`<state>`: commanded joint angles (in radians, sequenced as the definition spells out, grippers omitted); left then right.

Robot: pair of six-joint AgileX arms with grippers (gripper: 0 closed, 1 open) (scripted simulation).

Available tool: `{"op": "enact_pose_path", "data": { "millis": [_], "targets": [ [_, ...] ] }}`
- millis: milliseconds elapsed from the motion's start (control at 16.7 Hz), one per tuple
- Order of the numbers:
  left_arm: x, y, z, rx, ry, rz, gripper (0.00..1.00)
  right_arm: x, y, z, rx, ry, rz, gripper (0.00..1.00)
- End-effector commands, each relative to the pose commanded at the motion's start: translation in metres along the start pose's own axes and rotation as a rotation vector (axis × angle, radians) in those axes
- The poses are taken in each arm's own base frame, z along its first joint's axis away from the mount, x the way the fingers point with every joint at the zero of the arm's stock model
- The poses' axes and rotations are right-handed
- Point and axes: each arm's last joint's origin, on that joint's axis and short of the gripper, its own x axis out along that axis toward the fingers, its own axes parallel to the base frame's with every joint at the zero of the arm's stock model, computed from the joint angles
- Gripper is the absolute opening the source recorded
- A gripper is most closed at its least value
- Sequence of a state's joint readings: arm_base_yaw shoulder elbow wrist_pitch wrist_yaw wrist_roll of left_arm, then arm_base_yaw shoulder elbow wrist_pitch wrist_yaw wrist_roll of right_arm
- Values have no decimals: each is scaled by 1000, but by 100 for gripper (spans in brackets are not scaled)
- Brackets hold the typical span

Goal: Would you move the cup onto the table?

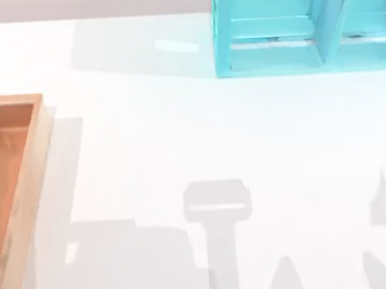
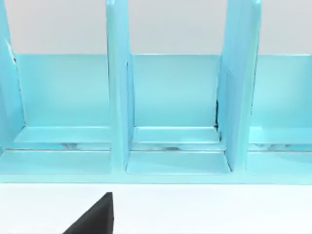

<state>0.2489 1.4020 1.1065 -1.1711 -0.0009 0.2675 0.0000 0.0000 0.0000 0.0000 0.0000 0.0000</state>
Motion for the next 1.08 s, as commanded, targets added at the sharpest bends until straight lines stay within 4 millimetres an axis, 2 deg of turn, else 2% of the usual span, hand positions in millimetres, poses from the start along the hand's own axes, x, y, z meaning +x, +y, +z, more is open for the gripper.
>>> {"op": "enact_pose_path", "data": {
  "millis": [180, 600, 780, 1080],
  "targets": [
    [4, 7, 11, 2, 89, -24, 100, 0, 0, 0, 0, 0, 0, 100],
    [8, 7, 12, 2, 96, -26, 100, 0, 0, 0, 0, 0, 0, 100],
    [27, 8, 13, 2, 96, -26, 100, 0, 0, 0, 0, 0, 0, 100],
    [75, 7, 9, 2, 96, -26, 100, 0, 0, 0, 0, 0, 0, 100]
  ]
}}
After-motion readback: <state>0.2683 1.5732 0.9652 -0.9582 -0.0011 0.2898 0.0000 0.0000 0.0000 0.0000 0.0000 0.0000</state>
